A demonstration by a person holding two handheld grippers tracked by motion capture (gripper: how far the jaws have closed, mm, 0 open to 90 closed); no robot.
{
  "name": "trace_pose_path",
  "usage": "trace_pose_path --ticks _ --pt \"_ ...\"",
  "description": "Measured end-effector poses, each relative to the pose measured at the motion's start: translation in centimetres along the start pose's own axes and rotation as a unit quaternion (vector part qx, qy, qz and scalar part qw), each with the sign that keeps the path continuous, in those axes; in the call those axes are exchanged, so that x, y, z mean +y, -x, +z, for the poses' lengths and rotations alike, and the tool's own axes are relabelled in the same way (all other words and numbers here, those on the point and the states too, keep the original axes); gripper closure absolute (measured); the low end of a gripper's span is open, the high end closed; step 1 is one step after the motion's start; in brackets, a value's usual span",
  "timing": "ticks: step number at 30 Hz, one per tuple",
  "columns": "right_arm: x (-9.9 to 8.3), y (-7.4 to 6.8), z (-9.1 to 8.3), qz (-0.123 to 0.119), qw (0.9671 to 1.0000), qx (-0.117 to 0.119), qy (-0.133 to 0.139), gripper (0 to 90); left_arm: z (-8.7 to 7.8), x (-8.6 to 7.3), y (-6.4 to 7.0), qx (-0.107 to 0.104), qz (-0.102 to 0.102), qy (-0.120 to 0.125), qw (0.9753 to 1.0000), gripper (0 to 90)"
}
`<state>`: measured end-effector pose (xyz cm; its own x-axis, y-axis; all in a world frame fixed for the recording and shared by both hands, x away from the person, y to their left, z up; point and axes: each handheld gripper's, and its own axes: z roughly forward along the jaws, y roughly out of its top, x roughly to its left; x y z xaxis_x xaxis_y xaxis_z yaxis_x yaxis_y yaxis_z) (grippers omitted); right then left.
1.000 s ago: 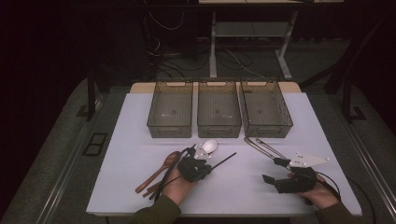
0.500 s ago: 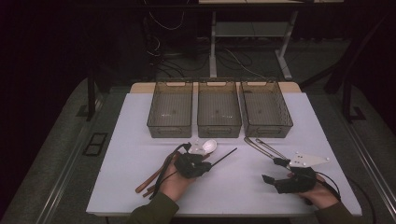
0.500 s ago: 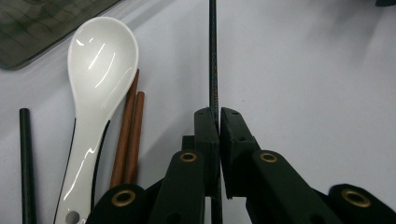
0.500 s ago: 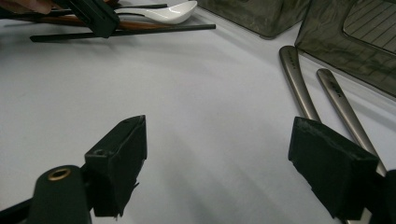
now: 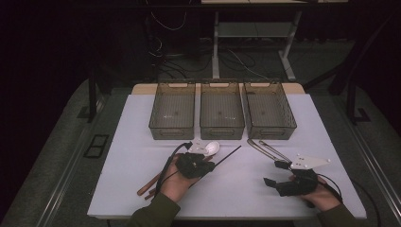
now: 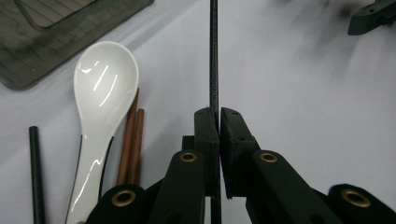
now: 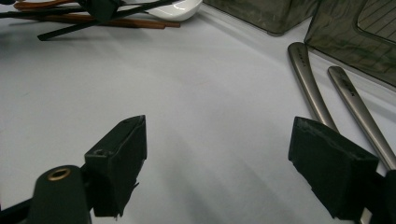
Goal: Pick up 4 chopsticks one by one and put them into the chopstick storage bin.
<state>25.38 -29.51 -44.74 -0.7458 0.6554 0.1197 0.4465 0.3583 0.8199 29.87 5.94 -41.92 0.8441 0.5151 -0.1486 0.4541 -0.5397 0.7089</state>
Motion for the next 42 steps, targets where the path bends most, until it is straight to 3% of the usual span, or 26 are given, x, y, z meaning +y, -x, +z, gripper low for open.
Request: trace_pose_path --ticks 11,23,31,42 --pt "0.0 0.1 0.0 0.000 1.0000 0.000 -0.001 19.2 -1.8 0.9 -0.9 0.003 -0.014 0.039 0.9991 85.7" --pt "0.0 0.1 0.0 0.002 1.0000 0.000 -0.001 19.2 -4.2 1.9 -2.1 0.016 -0.030 0.083 0.9960 85.7" --pt "-0.1 0.2 0.0 0.004 1.0000 0.000 0.000 19.3 -5.4 3.0 -4.1 0.030 -0.033 0.094 0.9946 85.7" --pt "-0.1 0.2 0.0 0.003 1.0000 -0.001 0.001 19.2 -7.2 6.2 -7.8 0.052 -0.041 0.111 0.9916 85.6"
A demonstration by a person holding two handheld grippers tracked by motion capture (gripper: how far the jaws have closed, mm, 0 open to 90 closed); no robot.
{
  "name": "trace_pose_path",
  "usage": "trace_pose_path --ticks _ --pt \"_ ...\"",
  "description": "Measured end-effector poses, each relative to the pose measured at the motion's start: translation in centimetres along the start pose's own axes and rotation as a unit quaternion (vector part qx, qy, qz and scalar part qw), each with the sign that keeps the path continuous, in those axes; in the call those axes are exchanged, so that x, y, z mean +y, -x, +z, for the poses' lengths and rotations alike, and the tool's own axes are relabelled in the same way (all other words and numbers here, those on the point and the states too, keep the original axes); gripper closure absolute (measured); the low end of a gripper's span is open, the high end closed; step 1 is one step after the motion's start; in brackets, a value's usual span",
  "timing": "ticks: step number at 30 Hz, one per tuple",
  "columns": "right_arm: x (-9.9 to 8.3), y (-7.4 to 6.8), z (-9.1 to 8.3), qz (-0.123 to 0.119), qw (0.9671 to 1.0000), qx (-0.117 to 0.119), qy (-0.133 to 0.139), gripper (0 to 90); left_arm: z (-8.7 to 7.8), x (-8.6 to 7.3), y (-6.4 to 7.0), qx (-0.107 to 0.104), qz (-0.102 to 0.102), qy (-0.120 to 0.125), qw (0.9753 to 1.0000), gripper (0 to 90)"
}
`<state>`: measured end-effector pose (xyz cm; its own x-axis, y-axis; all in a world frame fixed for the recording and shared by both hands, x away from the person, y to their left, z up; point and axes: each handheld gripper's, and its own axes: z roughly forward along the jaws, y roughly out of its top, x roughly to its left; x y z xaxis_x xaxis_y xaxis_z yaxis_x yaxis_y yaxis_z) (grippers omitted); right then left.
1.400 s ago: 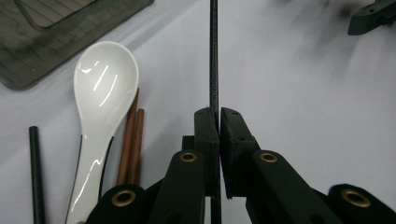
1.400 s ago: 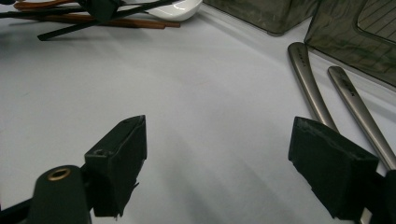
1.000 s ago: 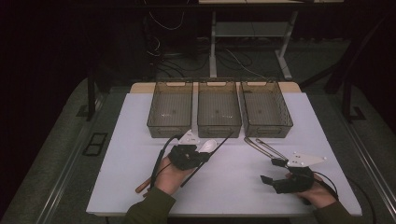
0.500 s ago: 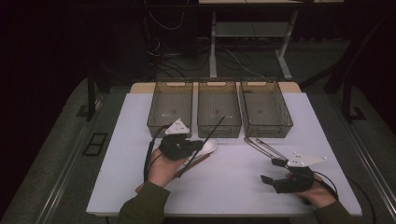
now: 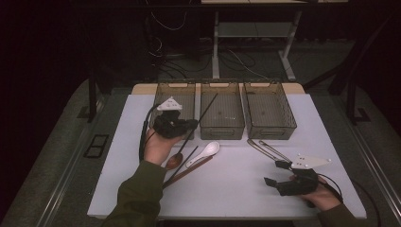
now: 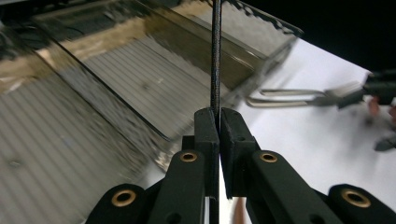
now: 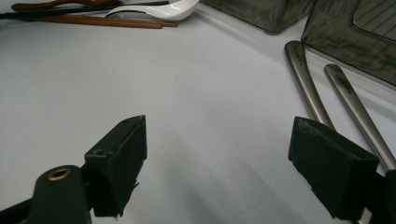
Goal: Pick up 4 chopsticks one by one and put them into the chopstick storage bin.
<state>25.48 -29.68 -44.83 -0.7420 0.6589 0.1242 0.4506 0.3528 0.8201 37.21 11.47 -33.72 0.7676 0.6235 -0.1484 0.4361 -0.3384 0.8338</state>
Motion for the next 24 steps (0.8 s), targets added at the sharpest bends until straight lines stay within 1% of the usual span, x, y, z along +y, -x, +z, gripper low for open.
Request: trace_pose_path --ticks 3,5,6,8,11,13,15,16,18,19,20,21,23,24 --pt "0.0 0.0 0.0 0.000 1.0000 0.000 -0.001 19.2 0.1 1.1 -1.1 0.011 -0.001 -0.002 0.9999 85.6" --pt "0.0 0.0 0.0 0.000 1.0000 0.000 0.000 19.2 0.1 2.0 -1.8 0.016 0.002 -0.006 0.9998 85.6" --pt "0.0 0.0 0.0 0.000 1.0000 0.000 0.001 19.2 0.2 2.4 -2.0 0.020 -0.002 -0.002 0.9998 85.6" --pt "0.0 0.0 -0.1 0.001 1.0000 0.000 0.000 19.2 0.1 3.5 -2.7 0.026 0.003 -0.007 0.9996 85.6" --pt "0.0 0.1 0.0 0.001 1.0000 -0.001 -0.001 19.3 0.1 4.8 -4.0 0.042 0.005 -0.005 0.9991 85.6" --pt "0.0 0.0 -0.1 -0.001 1.0000 0.000 -0.001 19.2 0.1 5.4 -5.4 0.062 0.004 -0.006 0.9981 85.6" --pt "0.0 0.0 -0.1 -0.002 1.0000 -0.001 -0.001 19.2 0.2 5.7 -6.5 0.066 -0.006 -0.002 0.9978 85.6" --pt "-0.1 0.0 -0.1 0.000 1.0000 -0.001 -0.001 19.3 0.2 5.8 -7.0 0.076 -0.002 -0.010 0.9970 85.6" --pt "-0.1 0.1 -0.2 0.001 1.0000 -0.002 -0.001 19.3 0.4 5.8 -8.2 0.090 -0.003 -0.014 0.9958 85.6" --pt "-0.1 0.1 -0.2 0.001 1.0000 -0.002 0.000 19.2 0.6 5.8 -8.7 0.094 -0.009 -0.013 0.9955 85.6" --pt "-0.1 0.1 -0.2 0.000 1.0000 -0.002 0.000 19.3 0.6 5.6 -9.3 0.097 -0.008 -0.016 0.9951 85.6" --pt "-0.1 0.1 -0.2 0.001 1.0000 -0.002 0.000 19.2 0.8 5.4 -9.8 0.099 -0.015 -0.014 0.9949 85.6" --pt "-0.1 0.2 -0.2 0.000 1.0000 -0.002 0.000 19.2 1.1 4.9 -10.8 0.104 -0.023 -0.019 0.9942 85.6" --pt "-0.1 0.2 -0.2 0.000 1.0000 -0.002 0.000 19.3 1.2 4.7 -11.1 0.109 -0.025 -0.028 0.9934 85.5"
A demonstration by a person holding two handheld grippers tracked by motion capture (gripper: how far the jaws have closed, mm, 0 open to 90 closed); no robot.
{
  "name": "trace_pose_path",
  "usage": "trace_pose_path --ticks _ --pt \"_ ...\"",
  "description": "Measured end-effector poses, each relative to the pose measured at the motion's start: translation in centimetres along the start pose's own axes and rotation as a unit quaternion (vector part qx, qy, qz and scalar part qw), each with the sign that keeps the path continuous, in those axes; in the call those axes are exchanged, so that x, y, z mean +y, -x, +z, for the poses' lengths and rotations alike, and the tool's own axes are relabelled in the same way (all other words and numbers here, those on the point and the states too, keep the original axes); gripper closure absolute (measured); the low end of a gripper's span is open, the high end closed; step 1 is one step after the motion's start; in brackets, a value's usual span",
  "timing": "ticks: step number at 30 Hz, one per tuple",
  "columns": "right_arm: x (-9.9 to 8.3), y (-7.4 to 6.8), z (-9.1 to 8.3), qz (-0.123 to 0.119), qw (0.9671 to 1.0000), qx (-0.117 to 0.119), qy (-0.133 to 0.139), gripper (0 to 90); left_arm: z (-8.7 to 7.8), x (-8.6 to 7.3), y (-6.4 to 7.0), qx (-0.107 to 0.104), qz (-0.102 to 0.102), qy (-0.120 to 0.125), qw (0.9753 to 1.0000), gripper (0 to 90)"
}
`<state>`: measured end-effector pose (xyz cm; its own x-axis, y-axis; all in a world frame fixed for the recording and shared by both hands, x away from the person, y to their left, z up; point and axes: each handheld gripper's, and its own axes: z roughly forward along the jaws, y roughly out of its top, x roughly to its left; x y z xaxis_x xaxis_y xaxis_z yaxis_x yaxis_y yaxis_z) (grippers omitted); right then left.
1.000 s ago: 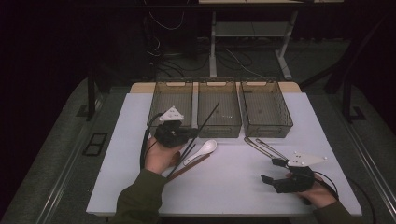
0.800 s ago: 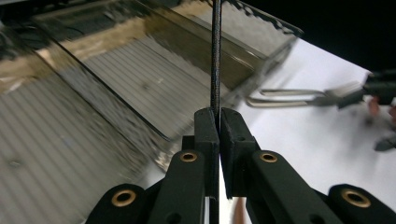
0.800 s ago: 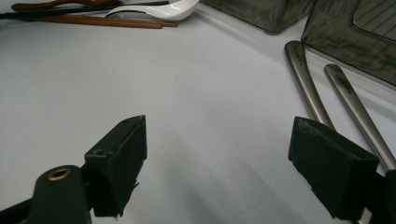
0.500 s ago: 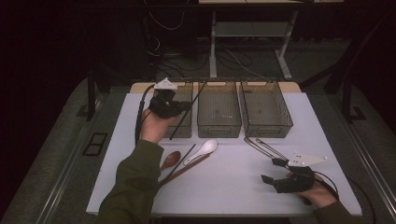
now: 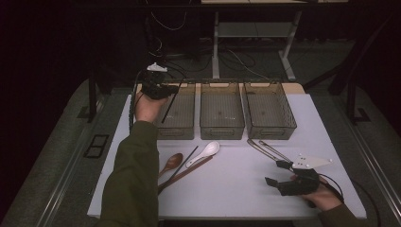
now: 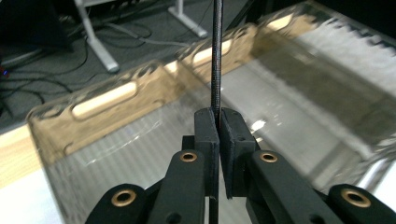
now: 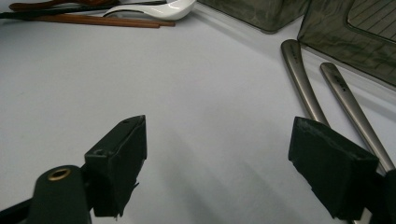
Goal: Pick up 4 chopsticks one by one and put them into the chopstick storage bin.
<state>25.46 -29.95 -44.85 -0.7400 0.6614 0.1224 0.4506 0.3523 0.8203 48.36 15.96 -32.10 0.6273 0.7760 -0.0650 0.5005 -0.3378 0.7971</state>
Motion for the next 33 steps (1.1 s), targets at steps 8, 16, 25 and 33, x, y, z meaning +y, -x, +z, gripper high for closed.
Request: trace_pose_path --ticks 8,16,25,33 --pt "0.0 0.0 0.0 0.000 1.0000 -0.001 0.000 19.2 1.5 -2.2 -1.7 0.027 -0.012 -0.053 0.9981 85.5" --pt "0.0 0.0 0.1 -0.003 1.0000 -0.001 -0.002 19.2 2.4 -4.5 -2.4 0.036 -0.026 -0.078 0.9959 85.3" --pt "0.0 -0.1 0.2 -0.003 1.0000 0.000 -0.004 19.2 2.7 -5.6 -2.6 0.042 -0.033 -0.078 0.9955 69.4" --pt "0.0 -0.1 0.2 -0.001 1.0000 0.003 -0.005 19.2 2.1 -5.5 -2.2 0.022 -0.029 -0.051 0.9980 54.2"
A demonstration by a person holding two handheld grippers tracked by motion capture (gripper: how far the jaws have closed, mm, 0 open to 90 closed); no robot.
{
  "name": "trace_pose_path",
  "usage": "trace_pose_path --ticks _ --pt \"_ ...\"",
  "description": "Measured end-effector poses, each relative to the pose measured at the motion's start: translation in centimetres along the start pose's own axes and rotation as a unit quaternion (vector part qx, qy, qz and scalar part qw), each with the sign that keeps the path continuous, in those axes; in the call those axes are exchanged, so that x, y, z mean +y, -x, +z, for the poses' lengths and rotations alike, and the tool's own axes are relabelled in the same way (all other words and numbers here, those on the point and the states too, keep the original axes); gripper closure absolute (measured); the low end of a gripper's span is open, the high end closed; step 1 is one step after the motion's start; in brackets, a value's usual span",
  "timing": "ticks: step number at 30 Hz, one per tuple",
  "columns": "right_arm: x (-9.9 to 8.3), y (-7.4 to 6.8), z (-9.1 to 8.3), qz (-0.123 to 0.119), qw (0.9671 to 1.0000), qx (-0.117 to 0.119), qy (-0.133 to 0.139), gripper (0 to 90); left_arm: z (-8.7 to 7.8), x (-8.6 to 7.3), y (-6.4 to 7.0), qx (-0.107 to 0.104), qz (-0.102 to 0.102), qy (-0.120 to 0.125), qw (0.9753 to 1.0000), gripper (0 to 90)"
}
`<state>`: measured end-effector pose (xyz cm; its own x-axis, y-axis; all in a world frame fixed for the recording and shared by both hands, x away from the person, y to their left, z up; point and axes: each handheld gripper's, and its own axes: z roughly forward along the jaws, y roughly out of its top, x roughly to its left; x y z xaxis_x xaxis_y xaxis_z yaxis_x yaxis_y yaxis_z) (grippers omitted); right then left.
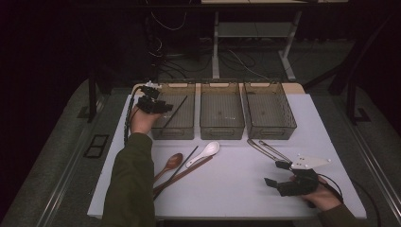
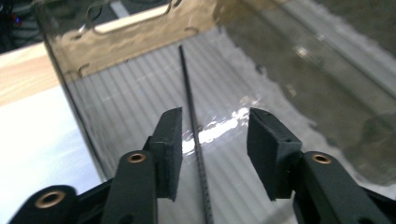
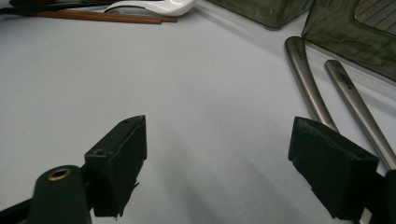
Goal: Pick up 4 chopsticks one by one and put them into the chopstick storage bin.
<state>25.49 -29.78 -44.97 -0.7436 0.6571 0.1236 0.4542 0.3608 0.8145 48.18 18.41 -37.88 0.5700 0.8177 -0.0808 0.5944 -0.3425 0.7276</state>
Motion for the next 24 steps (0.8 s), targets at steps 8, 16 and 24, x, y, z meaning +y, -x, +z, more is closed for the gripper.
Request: trace_pose_path --ticks 8,16,24 --pt "0.0 0.1 0.0 0.009 0.9999 0.008 0.001 19.1 -1.6 0.1 1.9 -0.037 0.027 0.032 0.9984 43.8" --pt "0.0 0.0 0.0 0.008 0.9999 0.009 0.000 19.0 -3.6 -0.2 4.5 -0.076 0.047 0.044 0.9950 34.8" --pt "0.1 0.0 0.0 0.008 0.9999 0.008 0.002 19.0 -5.5 -1.1 7.2 -0.091 0.068 0.051 0.9922 24.0"
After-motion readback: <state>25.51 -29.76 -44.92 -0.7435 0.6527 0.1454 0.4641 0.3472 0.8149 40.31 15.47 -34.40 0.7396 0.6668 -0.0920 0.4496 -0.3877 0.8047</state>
